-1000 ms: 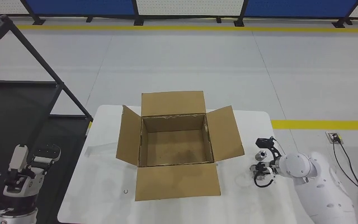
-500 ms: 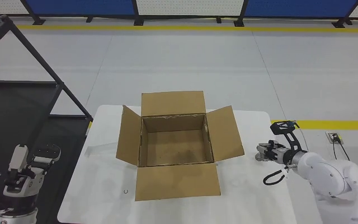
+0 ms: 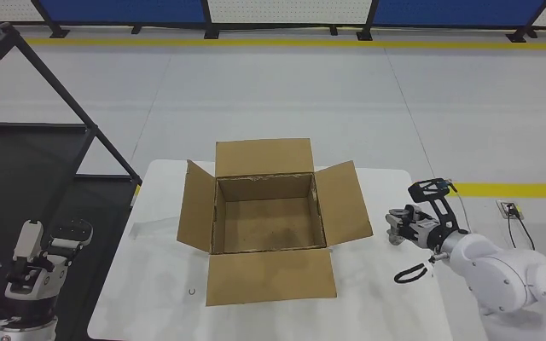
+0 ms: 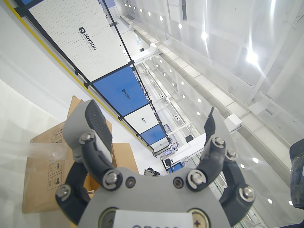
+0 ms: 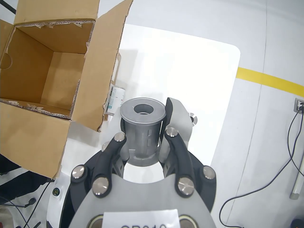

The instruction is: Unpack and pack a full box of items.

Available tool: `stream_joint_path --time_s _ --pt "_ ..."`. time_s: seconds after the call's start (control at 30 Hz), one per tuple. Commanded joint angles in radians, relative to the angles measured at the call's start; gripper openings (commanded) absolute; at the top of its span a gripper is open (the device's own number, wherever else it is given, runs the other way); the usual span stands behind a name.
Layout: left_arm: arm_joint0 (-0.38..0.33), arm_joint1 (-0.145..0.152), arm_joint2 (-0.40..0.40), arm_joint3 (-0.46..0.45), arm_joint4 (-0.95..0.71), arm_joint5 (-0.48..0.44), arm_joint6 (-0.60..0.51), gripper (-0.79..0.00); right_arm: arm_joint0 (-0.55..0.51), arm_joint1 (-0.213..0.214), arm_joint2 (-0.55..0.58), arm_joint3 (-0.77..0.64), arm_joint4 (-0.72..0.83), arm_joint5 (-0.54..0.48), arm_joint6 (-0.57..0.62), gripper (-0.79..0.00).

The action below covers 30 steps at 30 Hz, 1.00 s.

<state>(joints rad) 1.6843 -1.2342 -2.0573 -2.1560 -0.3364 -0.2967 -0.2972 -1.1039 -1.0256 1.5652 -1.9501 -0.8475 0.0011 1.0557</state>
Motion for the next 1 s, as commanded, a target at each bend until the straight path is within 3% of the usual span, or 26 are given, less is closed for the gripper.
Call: stream_joint_path --time_s 0.0,0.1,0.23,0.5,0.73,0.97 --pt "0.000 0.000 0.000 0.000 0.000 0.000 0.000 0.000 -0.005 0.000 -0.003 0.001 0.001 -0.005 -0.011 -0.785" --pt "0.000 0.000 0.000 0.000 0.000 0.000 0.000 0.000 -0.008 -0.001 -0.024 0.002 -0.001 -0.036 -0.054 -0.785" --pt "0.000 0.000 0.000 0.000 0.000 0.000 0.000 0.000 0.034 -0.007 -0.057 -0.024 0.001 0.009 -0.110 -0.785" --pt "0.008 -0.004 -0.031 0.028 -0.032 -0.010 0.033 0.000 0.251 -0.027 -0.248 -0.023 -0.030 0.021 -0.071 -0.785" --pt "0.024 -0.007 -0.069 0.042 -0.073 -0.028 0.033 0.000 0.556 -0.091 -0.550 0.192 0.005 0.018 -0.045 -0.785" --pt "0.031 -0.009 -0.084 0.039 -0.085 -0.029 0.032 0.000 0.772 -0.193 -0.798 0.501 0.104 0.081 -0.100 -0.785"
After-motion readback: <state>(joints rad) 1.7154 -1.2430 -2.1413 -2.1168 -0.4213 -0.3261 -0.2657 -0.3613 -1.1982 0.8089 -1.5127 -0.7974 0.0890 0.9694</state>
